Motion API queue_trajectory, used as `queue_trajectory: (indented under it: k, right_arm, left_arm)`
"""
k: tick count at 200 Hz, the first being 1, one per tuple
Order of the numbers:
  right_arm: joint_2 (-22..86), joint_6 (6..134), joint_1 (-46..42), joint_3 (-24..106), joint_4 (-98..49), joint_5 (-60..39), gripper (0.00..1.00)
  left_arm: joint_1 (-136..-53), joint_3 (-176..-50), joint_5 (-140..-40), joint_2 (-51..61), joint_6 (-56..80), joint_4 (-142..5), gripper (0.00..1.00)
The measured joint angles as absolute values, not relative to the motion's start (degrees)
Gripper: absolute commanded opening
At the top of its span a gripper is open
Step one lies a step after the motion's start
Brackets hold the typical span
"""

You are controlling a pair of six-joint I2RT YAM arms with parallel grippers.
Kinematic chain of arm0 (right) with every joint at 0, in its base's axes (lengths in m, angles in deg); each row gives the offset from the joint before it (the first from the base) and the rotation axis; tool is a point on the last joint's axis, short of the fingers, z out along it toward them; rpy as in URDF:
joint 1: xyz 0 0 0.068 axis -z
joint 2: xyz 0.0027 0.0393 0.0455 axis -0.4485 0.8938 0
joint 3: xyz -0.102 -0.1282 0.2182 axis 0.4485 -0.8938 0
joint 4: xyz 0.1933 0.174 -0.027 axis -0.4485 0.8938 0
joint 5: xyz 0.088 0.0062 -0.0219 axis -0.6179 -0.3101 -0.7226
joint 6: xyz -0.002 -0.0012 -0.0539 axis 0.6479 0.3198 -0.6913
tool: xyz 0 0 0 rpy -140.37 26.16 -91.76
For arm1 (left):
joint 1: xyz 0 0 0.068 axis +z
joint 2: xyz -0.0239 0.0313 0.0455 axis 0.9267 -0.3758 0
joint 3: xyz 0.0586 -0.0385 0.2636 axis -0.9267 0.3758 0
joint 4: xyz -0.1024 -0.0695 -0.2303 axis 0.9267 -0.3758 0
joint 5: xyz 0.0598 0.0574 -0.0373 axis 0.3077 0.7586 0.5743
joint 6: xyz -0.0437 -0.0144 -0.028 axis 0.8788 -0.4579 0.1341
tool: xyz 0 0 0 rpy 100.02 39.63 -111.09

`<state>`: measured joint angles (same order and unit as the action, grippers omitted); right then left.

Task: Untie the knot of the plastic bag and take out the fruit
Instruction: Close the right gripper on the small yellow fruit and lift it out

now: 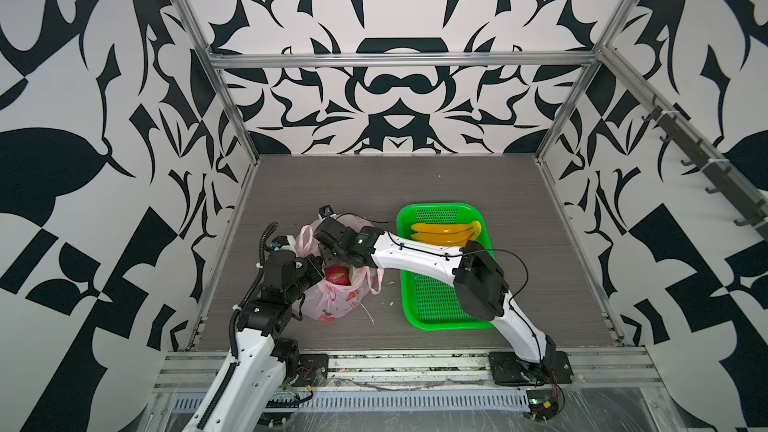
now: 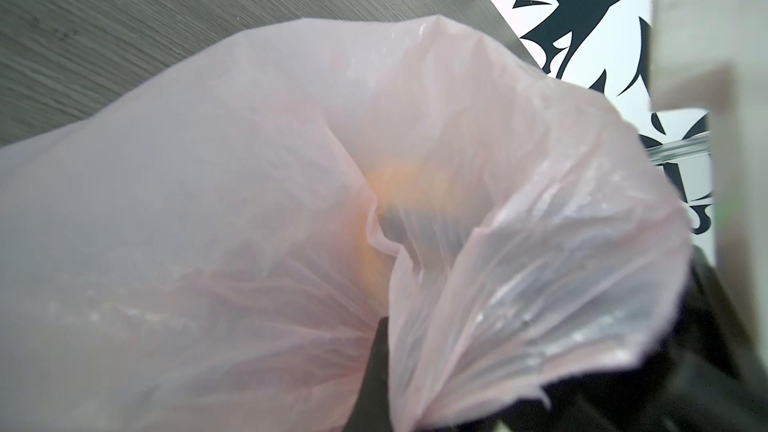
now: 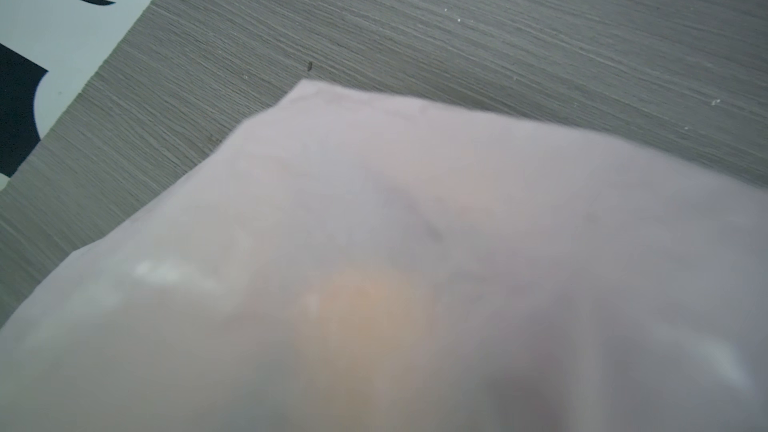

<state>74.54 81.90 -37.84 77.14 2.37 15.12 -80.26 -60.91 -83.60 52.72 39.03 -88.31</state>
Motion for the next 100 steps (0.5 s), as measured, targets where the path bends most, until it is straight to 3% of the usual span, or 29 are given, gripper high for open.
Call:
queue_trajectory:
  k: [100]
  right_arm:
    - [71.3, 81.2, -37.8, 73.6, 2.1, 14.9, 0.44]
  left_arm:
    - [-80.3, -61.0, -83.6, 48.3, 38.1, -83.7, 0.00]
